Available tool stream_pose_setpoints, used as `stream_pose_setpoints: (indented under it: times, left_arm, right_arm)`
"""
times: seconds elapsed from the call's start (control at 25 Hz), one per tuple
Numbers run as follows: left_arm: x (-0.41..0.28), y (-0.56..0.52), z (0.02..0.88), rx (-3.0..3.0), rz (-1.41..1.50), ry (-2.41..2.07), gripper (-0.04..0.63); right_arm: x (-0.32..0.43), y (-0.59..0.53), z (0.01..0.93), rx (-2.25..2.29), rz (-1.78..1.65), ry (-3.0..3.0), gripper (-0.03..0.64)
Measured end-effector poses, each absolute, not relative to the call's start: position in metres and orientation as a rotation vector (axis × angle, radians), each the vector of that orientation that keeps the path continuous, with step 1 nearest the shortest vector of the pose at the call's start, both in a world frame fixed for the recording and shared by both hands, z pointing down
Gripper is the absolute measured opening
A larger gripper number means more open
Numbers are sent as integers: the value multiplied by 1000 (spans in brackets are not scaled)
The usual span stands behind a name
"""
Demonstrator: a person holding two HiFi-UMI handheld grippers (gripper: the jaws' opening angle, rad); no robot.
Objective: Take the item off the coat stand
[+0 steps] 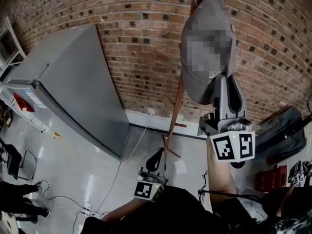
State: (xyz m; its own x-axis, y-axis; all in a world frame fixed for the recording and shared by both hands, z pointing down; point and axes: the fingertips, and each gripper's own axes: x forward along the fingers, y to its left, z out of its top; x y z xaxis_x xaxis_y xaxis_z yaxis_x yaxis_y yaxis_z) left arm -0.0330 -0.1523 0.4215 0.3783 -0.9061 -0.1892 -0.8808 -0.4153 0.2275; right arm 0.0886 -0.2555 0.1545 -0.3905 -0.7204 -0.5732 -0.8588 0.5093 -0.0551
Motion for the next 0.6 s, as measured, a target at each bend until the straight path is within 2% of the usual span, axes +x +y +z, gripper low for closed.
stream_pose_setpoints:
  times: [0.44,0.6]
  left_arm:
    - [-45,-145,419,2538,-473,-1669,17]
    - [-47,-141,431,2518,-385,-1679,17]
  right_arm:
    - [88,-242,144,-1236,344,2159,73]
    - [91,-236,143,-1228,350,2132,73]
